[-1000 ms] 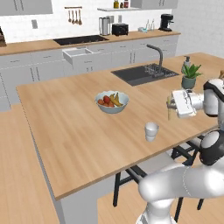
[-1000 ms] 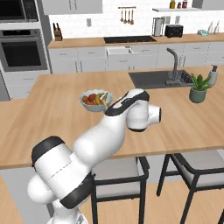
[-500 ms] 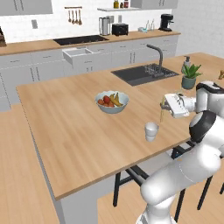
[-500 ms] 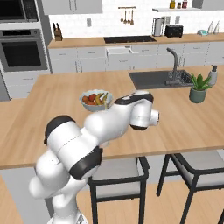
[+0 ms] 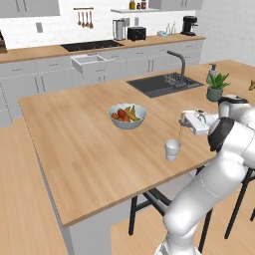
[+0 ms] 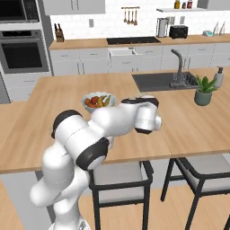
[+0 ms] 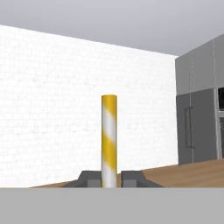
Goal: Take a straw from the drawer in front and place it inside the glass cup on the dining counter.
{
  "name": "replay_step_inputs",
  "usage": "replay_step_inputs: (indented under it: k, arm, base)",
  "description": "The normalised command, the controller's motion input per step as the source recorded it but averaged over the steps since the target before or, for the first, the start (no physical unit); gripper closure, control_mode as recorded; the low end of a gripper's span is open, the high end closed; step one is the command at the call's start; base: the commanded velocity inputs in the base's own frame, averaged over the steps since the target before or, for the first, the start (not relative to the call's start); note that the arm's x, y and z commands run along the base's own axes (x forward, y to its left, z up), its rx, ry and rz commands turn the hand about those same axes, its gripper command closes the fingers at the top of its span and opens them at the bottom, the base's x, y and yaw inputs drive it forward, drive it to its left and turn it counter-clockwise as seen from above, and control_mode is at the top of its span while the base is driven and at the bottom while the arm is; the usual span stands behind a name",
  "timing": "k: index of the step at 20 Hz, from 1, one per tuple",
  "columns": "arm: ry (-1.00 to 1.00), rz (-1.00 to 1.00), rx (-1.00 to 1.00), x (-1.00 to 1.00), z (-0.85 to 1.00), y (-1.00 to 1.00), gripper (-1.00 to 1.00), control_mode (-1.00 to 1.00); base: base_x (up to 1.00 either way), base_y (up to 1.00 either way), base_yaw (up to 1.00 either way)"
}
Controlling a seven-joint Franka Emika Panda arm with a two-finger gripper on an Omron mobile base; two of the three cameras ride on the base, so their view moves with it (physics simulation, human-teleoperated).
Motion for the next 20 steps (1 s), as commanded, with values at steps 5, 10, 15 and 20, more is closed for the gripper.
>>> replay_step_inputs:
  k: [5, 10, 15, 20]
  arm:
    - [0.03, 0.01, 0.00, 0.01, -0.04, 0.11, 1.00, -1.00]
    - [0.04, 0.02, 0.00, 0.06, -0.19, 0.12, 1.00, -1.00]
    - [0.01, 0.02, 0.00, 0.15, -0.12, 0.03, 1.00, -1.00]
    - [0.03, 0.01, 0.00, 0.23, -0.03, 0.07, 1.00, -1.00]
  base:
    - [0.00, 0.00, 0.00]
    - [0.00, 0.00, 0.00]
    - [0.00, 0.00, 0.00]
    - [0.00, 0.00, 0.00]
